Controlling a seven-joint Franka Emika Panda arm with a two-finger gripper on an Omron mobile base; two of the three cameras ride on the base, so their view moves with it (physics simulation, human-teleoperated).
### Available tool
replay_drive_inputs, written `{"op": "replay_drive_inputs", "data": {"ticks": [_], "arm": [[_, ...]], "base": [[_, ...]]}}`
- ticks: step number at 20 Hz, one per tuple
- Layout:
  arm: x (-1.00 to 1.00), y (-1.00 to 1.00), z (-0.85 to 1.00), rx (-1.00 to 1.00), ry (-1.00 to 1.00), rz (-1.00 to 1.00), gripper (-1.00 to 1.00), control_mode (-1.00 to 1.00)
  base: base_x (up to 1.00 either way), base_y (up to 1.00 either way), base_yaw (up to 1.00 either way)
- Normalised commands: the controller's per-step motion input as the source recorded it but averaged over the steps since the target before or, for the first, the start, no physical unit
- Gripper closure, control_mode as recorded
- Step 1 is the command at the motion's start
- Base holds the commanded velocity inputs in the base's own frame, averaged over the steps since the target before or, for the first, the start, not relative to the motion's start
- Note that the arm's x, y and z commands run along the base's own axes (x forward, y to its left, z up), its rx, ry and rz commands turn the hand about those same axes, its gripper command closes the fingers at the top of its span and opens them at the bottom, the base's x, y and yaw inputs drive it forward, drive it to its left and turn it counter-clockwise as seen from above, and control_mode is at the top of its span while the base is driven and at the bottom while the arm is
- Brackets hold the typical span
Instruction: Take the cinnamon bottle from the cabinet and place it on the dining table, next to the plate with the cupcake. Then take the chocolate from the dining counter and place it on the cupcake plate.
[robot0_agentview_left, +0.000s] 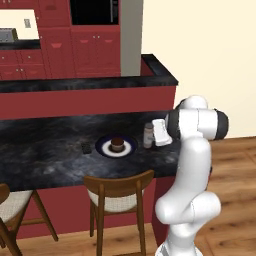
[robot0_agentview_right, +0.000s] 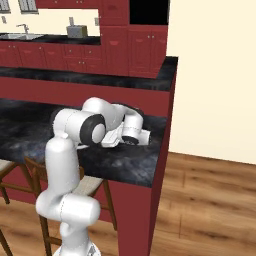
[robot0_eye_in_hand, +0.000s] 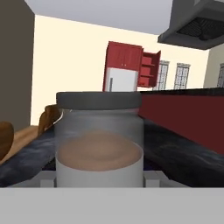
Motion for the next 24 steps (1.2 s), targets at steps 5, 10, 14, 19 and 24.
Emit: {"op": "replay_drive_inputs", "data": {"ticks": [5,10,14,19,24], "arm": [[0.24,0.00,-0.29,0.00,0.00,0.01,1.00,-1.00],[0.28,0.00,-0.27,0.01,0.00,0.00,1.00,-1.00],[0.42,0.00,-0.20,0.00,0.00,0.00,1.00,-1.00],[0.21,0.03,-0.32,0.00,0.00,0.00,1.00,-1.00],[0.07,0.00,-0.43,0.02,0.00,0.00,1.00,-1.00]], "base": [[0.00,0.00,0.00],[0.00,0.00,0.00],[0.00,0.00,0.00],[0.00,0.00,0.00],[0.00,0.00,0.00]]}}
